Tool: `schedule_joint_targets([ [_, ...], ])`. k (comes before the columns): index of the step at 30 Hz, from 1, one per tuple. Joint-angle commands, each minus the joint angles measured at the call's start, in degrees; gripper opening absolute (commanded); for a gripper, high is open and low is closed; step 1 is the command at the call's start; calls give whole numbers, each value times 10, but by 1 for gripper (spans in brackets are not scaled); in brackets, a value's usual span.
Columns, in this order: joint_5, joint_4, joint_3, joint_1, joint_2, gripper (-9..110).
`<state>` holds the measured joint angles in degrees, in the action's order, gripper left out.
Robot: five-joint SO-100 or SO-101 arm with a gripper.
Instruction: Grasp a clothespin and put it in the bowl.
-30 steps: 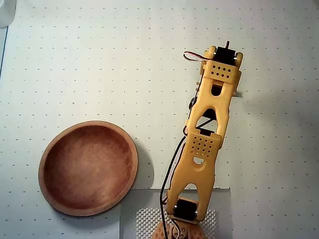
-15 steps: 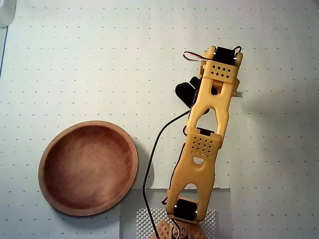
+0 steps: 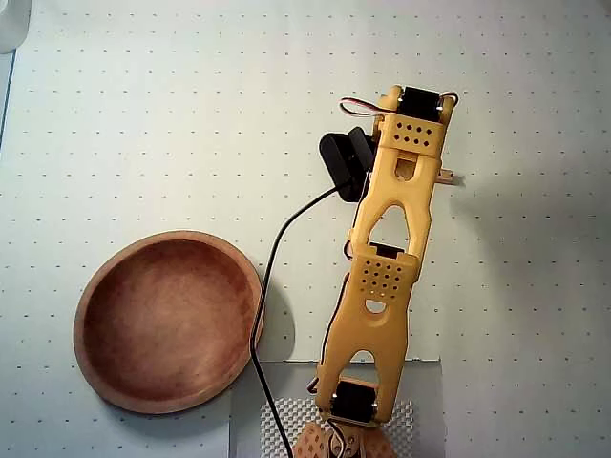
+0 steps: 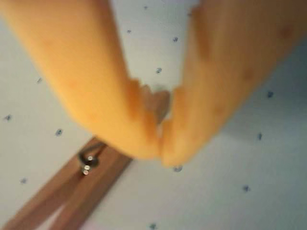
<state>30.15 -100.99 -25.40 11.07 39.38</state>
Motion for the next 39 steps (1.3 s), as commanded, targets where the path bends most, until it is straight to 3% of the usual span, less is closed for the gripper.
schedule_joint_targets([
  [1,-25,-16,14,-15,20,-3],
  [13,-138,-16,15,-75,25,-3],
  [19,-143,-16,20,-74,31,-2],
  [31,-149,-16,23,-72,31,29],
  [39,-202,-16,19,-49,28,34],
])
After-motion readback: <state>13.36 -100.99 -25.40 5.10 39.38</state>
